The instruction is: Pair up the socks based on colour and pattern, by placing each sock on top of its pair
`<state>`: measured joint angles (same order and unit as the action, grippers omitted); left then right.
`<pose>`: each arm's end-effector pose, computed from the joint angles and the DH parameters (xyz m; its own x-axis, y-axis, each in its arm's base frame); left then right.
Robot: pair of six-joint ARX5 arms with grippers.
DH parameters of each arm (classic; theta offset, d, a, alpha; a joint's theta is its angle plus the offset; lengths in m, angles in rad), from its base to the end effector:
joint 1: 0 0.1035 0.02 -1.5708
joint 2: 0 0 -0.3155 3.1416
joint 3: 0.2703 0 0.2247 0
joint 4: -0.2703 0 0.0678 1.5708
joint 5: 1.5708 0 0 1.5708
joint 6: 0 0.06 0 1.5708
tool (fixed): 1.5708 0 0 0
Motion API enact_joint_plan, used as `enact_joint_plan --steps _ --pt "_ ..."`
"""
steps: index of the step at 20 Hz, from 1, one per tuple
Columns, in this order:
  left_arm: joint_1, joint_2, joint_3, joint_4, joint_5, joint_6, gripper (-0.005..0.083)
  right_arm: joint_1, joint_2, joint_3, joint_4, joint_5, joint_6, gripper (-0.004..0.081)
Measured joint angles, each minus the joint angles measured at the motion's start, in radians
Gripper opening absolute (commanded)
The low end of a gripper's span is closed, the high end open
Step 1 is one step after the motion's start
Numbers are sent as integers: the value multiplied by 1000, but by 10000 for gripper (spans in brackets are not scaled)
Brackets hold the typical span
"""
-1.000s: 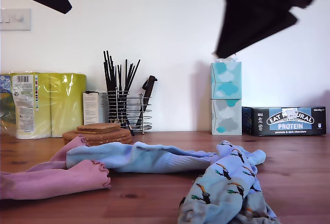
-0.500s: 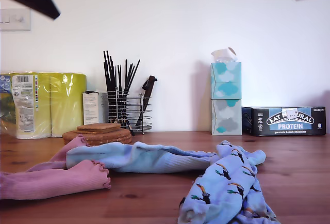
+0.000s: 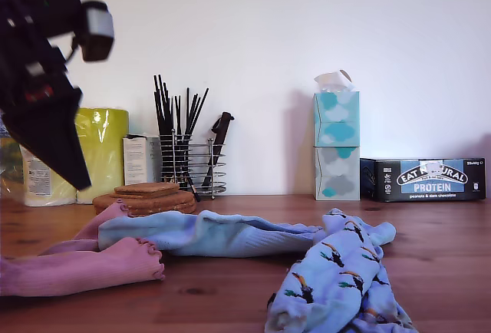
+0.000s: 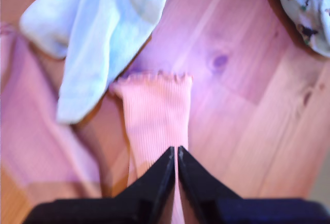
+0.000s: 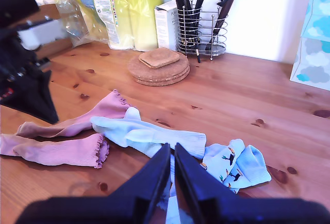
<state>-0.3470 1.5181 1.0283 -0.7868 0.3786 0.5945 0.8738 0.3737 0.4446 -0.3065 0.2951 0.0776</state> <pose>0.2356 -0.1088 0.2514 0.1277 -0.4392 -0.8893 0.8494 0.5114 -0.1306 0.0517 0.0346 0.2646 0.8202 0.5267 -0.2233 -0.5388 0.8424 0.0077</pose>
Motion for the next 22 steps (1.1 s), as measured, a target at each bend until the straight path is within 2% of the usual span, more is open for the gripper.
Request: enact_joint_plan --steps 4,7,13,16,19,22 --pt "0 149 0 15 40 8 -19 0 0 0 8 0 0 -13" --pt "-2 243 0 47 32 9 -19 0 0 0 8 0 0 -13" --pt "10 252 0 157 -157 -20 -19 0 1 0 8 0 0 -13" --pt "64 252 0 191 -235 -39 -19 0 1 0 7 0 0 -13" --pt "148 251 0 193 -276 -59 -19 0 1 0 6 0 0 -13" --pt "198 251 0 189 -223 -73 -19 0 1 0 6 0 0 -13"
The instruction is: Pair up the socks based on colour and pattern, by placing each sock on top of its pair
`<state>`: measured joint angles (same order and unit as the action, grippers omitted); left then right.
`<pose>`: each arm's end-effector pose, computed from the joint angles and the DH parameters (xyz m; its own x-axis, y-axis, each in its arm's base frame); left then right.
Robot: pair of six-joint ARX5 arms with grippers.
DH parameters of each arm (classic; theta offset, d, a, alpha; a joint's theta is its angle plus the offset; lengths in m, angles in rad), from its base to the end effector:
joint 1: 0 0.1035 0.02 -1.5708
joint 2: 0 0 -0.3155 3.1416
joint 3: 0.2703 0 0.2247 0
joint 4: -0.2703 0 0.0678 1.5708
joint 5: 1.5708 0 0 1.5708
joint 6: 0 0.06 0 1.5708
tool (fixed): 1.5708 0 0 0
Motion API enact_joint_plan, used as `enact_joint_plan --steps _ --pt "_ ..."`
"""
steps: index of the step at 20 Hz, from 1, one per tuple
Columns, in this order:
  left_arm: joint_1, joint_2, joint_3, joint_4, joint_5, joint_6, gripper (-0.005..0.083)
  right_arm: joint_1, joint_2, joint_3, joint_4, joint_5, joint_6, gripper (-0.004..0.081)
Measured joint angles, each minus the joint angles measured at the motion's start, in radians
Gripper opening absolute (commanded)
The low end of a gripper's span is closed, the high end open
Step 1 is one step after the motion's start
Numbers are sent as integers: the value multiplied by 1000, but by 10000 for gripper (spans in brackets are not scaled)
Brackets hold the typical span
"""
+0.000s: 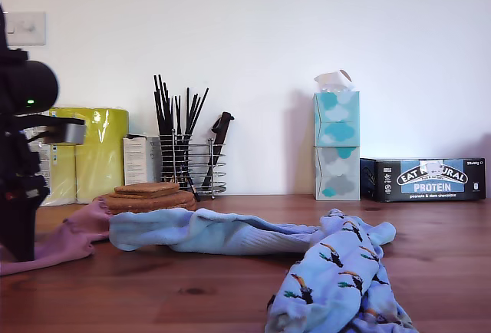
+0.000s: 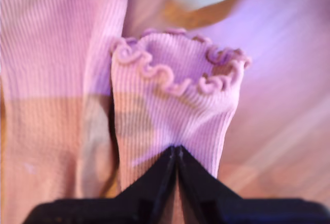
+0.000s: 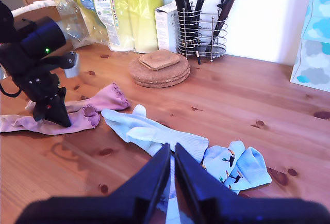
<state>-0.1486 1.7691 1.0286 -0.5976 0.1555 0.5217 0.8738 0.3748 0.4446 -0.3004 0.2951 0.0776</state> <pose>0.3070 -0.0554 0.1874 0.2024 -0.1869 -0.9613 0.6370 0.7707 -0.0157 0.0520 0.0349 0.2653 0.8209 0.5275 -0.2187 -0.5388 0.8424 0.0092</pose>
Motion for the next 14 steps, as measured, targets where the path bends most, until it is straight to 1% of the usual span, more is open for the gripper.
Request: enact_joint_plan --steps 2,4,5,7,8,9,10,11,12,14 --pt "-3 -6 0 0 90 -6 -19 0 0 0 0 0 0 -13" --pt "-43 -56 -1 10 174 4 -19 0 0 0 0 0 0 -13" --pt "-65 -106 -1 30 196 6 -19 0 0 0 0 0 0 -13" --pt "-97 -205 0 64 211 13 -15 0 0 0 0 0 0 -13" --pt "-102 -242 3 73 213 26 23 0 0 0 0 0 0 -13" --pt "-102 -256 7 77 213 36 138 0 0 0 0 0 0 -13" --pt "-100 -253 8 82 212 63 285 0 0 0 0 0 0 -13" --pt "-100 -235 8 90 211 105 411 0 0 0 -1 0 0 -13" --pt "-100 -212 7 108 211 141 475 0 0 0 0 0 0 -13" --pt "-121 -166 7 167 212 219 484 0 0 0 0 0 0 -13"
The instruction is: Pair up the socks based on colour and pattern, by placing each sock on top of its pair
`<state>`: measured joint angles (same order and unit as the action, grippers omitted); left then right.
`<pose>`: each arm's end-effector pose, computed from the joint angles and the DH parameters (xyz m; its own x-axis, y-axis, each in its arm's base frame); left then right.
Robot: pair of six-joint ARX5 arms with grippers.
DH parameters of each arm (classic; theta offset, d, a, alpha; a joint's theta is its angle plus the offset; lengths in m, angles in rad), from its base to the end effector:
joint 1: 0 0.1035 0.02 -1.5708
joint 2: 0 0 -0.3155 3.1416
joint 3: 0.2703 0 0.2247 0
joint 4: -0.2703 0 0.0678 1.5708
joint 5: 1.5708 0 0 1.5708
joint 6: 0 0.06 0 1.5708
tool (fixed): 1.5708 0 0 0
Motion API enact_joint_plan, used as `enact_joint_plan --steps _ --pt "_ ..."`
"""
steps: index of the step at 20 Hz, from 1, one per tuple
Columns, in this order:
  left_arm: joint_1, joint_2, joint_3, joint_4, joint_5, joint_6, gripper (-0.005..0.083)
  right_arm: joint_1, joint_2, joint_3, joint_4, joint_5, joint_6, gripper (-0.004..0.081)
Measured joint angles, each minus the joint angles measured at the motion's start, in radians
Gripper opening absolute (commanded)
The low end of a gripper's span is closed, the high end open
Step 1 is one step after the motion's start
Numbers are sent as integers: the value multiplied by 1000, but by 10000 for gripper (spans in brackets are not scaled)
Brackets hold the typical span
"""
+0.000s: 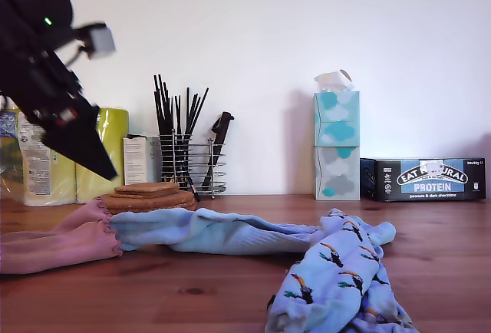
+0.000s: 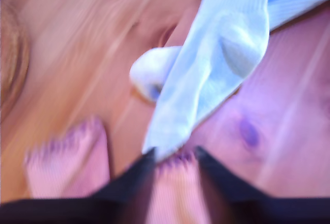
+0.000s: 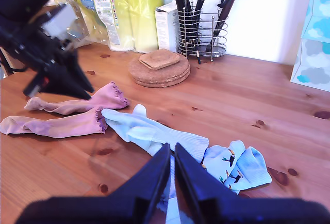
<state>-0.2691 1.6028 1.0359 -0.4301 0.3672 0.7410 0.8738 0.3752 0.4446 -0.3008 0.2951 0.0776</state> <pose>0.2952 -0.1038 0.2492 0.3930 -0.4808 -0.7839 0.8682 0.4749 0.1440 0.0520 0.0349 0.2653 0.8208 0.5274 -0.2194 -0.5388 0.8424 0.0090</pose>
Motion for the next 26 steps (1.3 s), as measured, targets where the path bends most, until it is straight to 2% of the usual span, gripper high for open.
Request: enact_joint_plan --steps 2,6,9,10,12,15,16,18,20,22,26 --pt "-26 16 0 52 0 56 484 0 0 0 0 -9 -3 -13" --pt "-52 65 0 124 -13 112 483 0 0 1 -31 -97 -45 -13" --pt "-53 141 0 116 -31 116 476 0 5 45 -217 -136 -28 -13" --pt "-52 153 0 114 -41 120 448 0 11 90 -294 -152 -10 -13" --pt "-52 152 0 122 -69 127 330 0 22 235 -430 -162 2 -13" --pt "-54 152 0 126 -99 139 219 0 21 456 -577 -165 4 -13" --pt "-56 153 0 127 -101 140 176 0 20 497 -606 -164 3 -13" --pt "-61 154 0 129 -102 141 -35 0 23 530 -642 -164 -8 -13" --pt "-73 154 0 127 -104 140 -21 0 35 530 -655 -157 -31 -13" --pt "-97 154 11 80 -104 88 -21 0 62 530 -670 -150 -54 -13" --pt "-171 154 163 -149 -106 -174 -21 0 126 530 -707 -149 -106 -13"
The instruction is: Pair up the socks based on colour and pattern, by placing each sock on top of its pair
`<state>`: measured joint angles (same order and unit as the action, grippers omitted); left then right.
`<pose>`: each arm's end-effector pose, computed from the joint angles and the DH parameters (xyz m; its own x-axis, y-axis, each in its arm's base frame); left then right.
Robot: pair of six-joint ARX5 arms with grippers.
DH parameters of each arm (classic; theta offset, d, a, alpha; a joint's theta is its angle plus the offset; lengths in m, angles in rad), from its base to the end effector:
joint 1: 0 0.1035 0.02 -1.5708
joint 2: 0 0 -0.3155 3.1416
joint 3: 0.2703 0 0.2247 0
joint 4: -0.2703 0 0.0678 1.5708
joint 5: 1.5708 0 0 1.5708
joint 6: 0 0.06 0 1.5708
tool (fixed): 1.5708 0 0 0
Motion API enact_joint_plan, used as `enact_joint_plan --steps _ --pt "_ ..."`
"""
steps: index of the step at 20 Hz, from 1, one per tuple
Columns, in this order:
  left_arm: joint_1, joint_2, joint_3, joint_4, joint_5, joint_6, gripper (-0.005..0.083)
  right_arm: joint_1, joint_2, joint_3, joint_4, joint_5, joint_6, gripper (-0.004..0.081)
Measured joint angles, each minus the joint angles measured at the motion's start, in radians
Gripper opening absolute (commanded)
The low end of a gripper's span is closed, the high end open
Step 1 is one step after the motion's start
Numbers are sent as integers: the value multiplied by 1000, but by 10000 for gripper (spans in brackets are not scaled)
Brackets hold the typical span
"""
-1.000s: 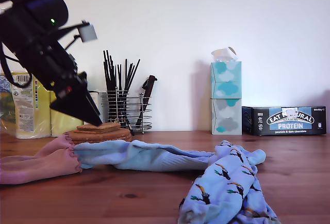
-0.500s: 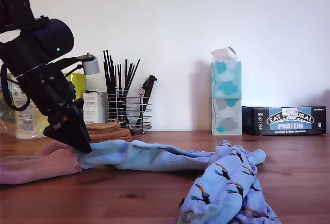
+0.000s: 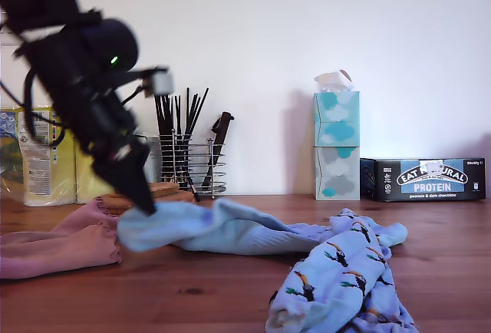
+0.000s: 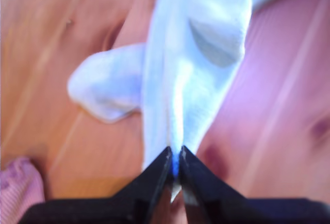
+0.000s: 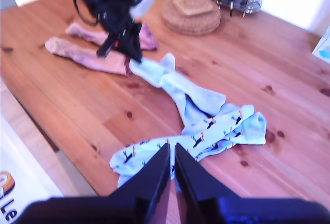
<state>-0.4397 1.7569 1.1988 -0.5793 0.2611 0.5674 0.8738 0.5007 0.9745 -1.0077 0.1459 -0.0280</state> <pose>0.3071 -0.1616 0.2356 0.2572 -0.4063 -0.8768 0.8709 0.4907 0.0281 0.0182 0.0082 0.3424 0.6582 0.5597 -0.5035 -0.6872 0.7199 -0.0980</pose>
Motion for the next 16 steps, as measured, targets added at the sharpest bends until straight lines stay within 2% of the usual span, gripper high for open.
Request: enact_joint_plan --steps 4,7,10,11,12,15,16 --pt "-61 -3 138 -206 11 -326 -21 0 21 0 -8 0 -33 -13" --pt "-104 -4 148 -367 19 -552 -21 0 34 0 -7 23 -53 -13" --pt "-151 -4 143 -498 47 -702 -12 0 55 0 -7 26 -56 -13" --pt "-169 -4 143 -529 72 -753 16 0 61 0 -7 26 -56 -13" --pt "-189 -4 143 -543 88 -784 81 0 66 0 -7 26 -60 -13" --pt "-244 -4 143 -542 94 -801 401 0 71 0 -7 26 -76 -13" --pt "-256 -4 143 -536 96 -801 452 0 71 0 -6 26 -77 -13"
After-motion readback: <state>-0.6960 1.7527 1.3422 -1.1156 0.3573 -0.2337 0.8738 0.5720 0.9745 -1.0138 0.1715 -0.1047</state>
